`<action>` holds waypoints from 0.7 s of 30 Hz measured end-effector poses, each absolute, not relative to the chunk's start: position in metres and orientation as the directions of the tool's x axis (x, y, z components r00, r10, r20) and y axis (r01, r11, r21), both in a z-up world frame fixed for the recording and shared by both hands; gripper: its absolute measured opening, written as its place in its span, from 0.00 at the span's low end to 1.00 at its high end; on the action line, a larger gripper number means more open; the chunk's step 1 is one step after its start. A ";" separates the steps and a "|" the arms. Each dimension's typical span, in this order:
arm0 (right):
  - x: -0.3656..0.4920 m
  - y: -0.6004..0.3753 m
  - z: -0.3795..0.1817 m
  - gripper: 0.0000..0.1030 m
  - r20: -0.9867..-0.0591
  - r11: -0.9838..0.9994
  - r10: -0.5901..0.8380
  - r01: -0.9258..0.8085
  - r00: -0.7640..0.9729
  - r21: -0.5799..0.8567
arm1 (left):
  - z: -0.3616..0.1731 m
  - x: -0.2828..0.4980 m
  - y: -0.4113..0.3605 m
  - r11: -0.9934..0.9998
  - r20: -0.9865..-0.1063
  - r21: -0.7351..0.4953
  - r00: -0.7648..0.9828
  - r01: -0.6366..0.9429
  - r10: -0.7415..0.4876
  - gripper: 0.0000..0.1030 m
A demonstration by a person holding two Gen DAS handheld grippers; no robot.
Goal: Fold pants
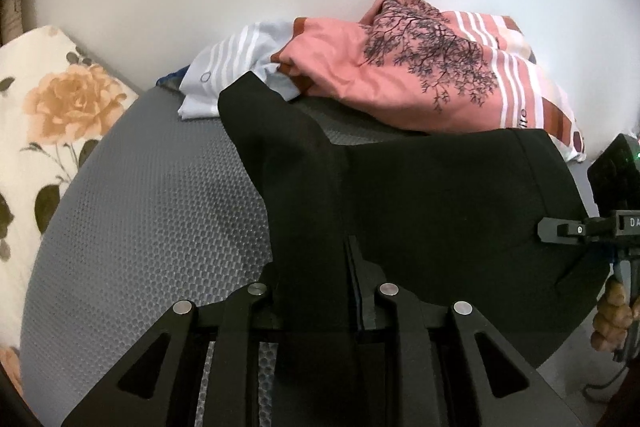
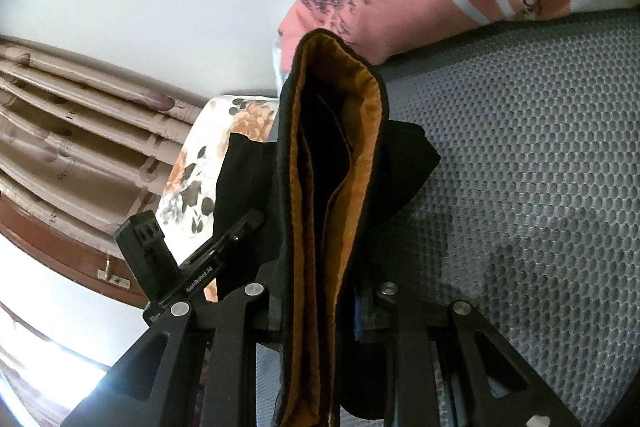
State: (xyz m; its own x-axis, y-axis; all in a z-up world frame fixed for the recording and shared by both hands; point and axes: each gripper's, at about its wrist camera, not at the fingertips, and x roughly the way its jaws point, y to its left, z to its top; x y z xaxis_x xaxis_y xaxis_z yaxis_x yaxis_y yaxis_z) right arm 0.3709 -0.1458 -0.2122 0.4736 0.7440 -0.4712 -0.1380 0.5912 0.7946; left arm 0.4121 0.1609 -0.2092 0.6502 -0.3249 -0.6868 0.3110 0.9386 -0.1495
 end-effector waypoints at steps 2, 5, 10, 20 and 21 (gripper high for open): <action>0.371 -0.148 -0.216 0.20 -0.474 0.592 0.742 -0.130 0.475 0.796 | -0.213 0.411 0.162 0.940 -0.685 -0.149 0.654 0.306 -0.321 0.25; 0.368 -0.151 -0.220 0.20 -0.487 0.608 0.731 -0.132 0.478 0.783 | -0.222 0.411 0.165 0.948 -0.694 -0.136 0.655 0.287 -0.298 0.37; 0.366 -0.157 -0.231 0.24 -0.508 0.628 0.709 -0.109 0.490 0.771 | -0.233 0.415 0.190 0.970 -0.702 -0.180 0.669 0.167 -0.245 0.76; 0.358 -0.145 -0.233 0.36 -0.587 0.748 0.601 -0.125 0.543 0.651 | -0.242 0.415 0.210 0.992 -0.738 -0.129 0.667 0.000 -0.096 0.95; 0.357 -0.144 -0.232 0.37 -0.594 0.761 0.589 -0.127 0.547 0.637 | -0.243 0.416 0.210 0.994 -0.747 -0.106 0.662 -0.022 -0.065 0.99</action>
